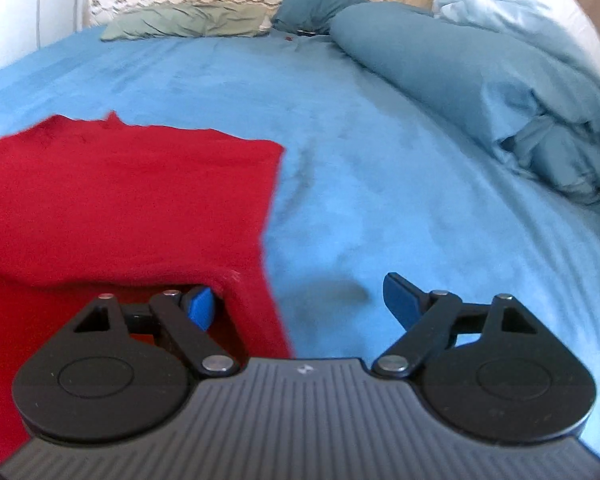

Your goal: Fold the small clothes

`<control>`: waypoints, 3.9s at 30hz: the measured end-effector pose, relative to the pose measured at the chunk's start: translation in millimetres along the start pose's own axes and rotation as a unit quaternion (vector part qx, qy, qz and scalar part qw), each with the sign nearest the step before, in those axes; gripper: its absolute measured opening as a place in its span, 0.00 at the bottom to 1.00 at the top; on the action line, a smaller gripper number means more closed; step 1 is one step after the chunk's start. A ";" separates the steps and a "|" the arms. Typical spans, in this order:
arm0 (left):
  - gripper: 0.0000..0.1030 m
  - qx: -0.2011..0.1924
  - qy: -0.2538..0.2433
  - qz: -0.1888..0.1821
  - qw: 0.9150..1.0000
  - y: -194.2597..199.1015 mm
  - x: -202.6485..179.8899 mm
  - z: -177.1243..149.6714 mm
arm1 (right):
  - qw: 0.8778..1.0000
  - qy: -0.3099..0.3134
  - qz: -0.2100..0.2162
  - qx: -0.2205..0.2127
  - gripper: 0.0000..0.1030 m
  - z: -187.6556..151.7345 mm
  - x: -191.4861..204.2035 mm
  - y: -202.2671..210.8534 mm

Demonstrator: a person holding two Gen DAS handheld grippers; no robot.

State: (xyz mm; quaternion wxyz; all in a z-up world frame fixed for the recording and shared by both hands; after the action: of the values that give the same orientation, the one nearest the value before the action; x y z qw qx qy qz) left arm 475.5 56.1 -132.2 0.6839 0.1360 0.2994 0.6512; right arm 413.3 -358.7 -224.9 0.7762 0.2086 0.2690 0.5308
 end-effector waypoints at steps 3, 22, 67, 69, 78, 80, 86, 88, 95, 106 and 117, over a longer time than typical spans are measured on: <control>0.04 0.031 0.005 -0.003 1.000 -7.6 11.0 -24.8 | 1.000 -0.002 0.016 0.005 0.97 -6.4 -14.7 -0.9; 0.49 0.054 -0.021 0.022 0.998 4.5 37.6 5.7 | 0.990 0.001 0.131 -0.042 0.98 22.0 2.3 45.1; 0.57 0.082 -0.180 -0.013 0.980 -24.5 -6.5 -46.1 | 0.985 -0.013 0.173 -0.026 0.98 -4.1 40.4 13.8; 0.57 0.078 -0.154 -0.025 0.985 -26.6 2.6 -50.5 | 0.985 -0.031 0.169 -0.010 0.99 -6.8 30.4 10.2; 0.79 0.032 -0.081 -0.022 0.996 53.1 35.9 -14.5 | 0.979 -0.031 0.196 -0.054 0.99 15.4 25.1 71.3; 0.95 0.017 -0.061 -0.010 0.998 74.5 57.1 -4.6 | 0.976 -0.022 0.209 -0.059 1.00 22.1 32.4 94.0; 0.99 0.013 0.026 0.042 0.999 115.2 141.4 -2.9 | 0.967 0.009 0.248 -0.055 1.00 28.2 75.3 135.9; 0.99 0.007 0.063 0.067 0.996 126.1 176.1 -3.2 | 0.965 0.014 0.255 -0.051 1.00 26.7 94.5 140.2; 0.86 -0.014 0.180 0.155 0.971 145.8 301.1 -9.4 | 0.956 0.010 0.291 -0.031 1.00 15.9 155.4 142.2; 0.59 -0.042 0.221 0.173 0.959 109.2 369.5 -6.0 | 0.955 0.050 0.291 -0.022 1.00 7.6 218.5 129.0; 0.05 -0.053 0.211 0.208 0.954 105.9 365.9 25.6 | 0.961 0.027 0.275 -0.017 1.00 10.7 213.2 111.7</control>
State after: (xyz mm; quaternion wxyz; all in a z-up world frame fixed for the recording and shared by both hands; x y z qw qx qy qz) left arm 394.7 429.2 -136.1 0.4609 0.0185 0.3672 0.8077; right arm 402.9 -120.4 -190.5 0.5964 0.2466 0.2132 0.7335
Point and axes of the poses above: each gripper's, at about its wrist camera, not at the fingertips, and y roughly against the way its jaws point, x to its left, z to its top, the point moved 5 cm from there along -y, roughly the way its jaws point, and after that the axes turned 1 degree about x, right-handed, at the moved point
